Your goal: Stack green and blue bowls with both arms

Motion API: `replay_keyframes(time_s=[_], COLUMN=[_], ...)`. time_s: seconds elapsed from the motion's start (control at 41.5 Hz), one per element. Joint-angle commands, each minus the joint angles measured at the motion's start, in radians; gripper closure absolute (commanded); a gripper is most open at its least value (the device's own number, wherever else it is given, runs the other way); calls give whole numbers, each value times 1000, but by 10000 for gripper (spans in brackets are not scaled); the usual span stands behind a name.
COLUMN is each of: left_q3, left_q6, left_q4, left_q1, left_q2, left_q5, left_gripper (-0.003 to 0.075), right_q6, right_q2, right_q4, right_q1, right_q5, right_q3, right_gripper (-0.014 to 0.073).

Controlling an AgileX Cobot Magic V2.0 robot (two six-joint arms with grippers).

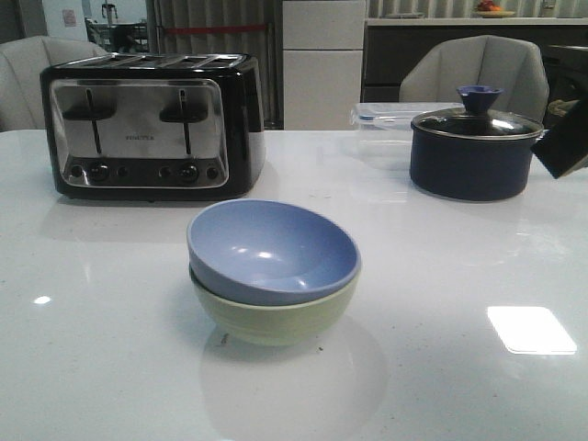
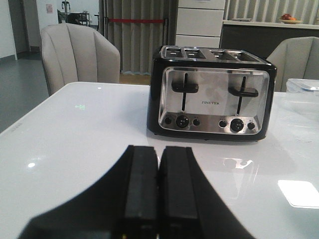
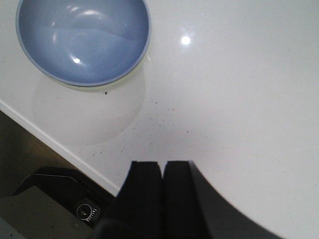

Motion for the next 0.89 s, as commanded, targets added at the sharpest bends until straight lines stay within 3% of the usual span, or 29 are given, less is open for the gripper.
replay_keyframes(time_s=[0.0, 0.675, 0.867], left_q3=[4, 4, 4], left_q6=[-9, -9, -9], left_q4=[1, 1, 1], left_q1=[-8, -8, -8], left_q2=[-22, -22, -20], left_q5=[-100, -100, -100], left_gripper=[627, 627, 627], right_q6=[-10, -10, -10], right_q2=[-19, -36, -190], right_q4=[-6, -6, -22], right_q1=[-1, -2, -95], right_q5=[-51, -52, -81], right_q3=[-28, -20, 76], right_gripper=[538, 538, 538])
